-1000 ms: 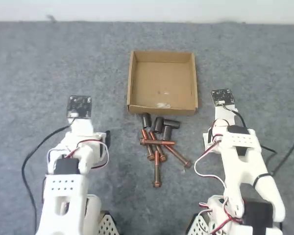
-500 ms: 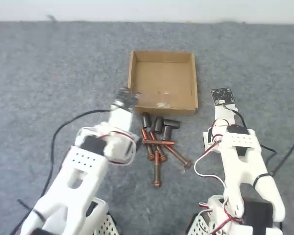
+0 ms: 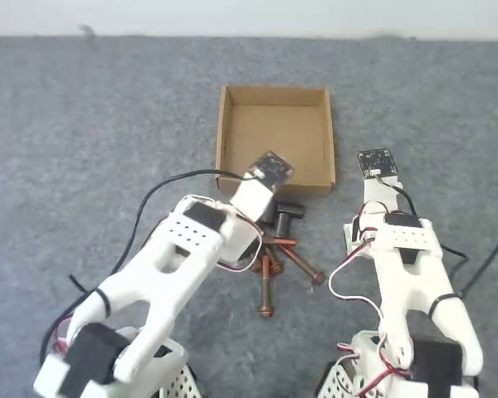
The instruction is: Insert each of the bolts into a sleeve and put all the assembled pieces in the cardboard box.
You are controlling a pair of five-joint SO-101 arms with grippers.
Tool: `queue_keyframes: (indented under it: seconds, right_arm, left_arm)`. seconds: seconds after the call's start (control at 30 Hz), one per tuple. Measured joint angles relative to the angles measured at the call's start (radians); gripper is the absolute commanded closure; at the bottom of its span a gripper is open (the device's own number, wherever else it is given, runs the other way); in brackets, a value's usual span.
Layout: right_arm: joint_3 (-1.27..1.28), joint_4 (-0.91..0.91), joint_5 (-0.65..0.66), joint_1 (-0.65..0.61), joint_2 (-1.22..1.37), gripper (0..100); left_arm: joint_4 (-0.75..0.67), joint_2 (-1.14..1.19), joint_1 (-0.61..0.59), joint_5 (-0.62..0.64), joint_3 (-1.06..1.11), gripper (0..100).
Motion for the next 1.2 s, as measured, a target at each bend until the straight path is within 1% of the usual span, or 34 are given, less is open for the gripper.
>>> queue_keyframes:
  seconds: [0.1,0.17,0.27,0.37,0.47,0.6,0.73,0.83,0.93,1.07,1.2]
  right_arm:
    - [0.0,0.0,0.018,0.0,0.0,99.3]
    - [0.0,0.0,0.025,0.0,0.0,99.3]
    - [0.0,0.0,0.026,0.0,0.0,99.3]
    - [0.0,0.0,0.026,0.0,0.0,99.3]
    - [0.0,0.0,0.026,0.0,0.0,99.3]
    - [0.0,0.0,0.026,0.0,0.0,99.3]
    - [0.0,0.0,0.044,0.0,0.0,99.3]
    - [0.0,0.0,0.051,0.0,0.0,99.3]
    - [0.0,0.0,0.058,0.0,0.0,99.3]
    - [0.0,0.0,0.058,0.0,0.0,99.3]
    - [0.0,0.0,0.058,0.0,0.0,99.3]
  left_arm:
    - [0.095,0.005,0.0,-0.092,-0.055,92]
    - [0.138,0.0,0.006,-0.118,-0.069,92]
    - [0.147,-0.038,0.051,-0.15,-0.063,92]
    - [0.158,-0.054,0.132,-0.196,-0.046,92]
    - [0.158,-0.052,0.157,-0.204,-0.046,92]
    - [0.129,0.014,0.158,-0.259,-0.048,92]
    - [0.092,0.115,0.117,-0.278,-0.08,92]
    - [0.091,0.155,0.095,-0.311,-0.117,92]
    - [0.091,0.183,0.087,-0.315,-0.146,93]
    - [0.089,0.198,0.086,-0.315,-0.161,99]
    - [0.075,0.218,0.086,-0.313,-0.163,99]
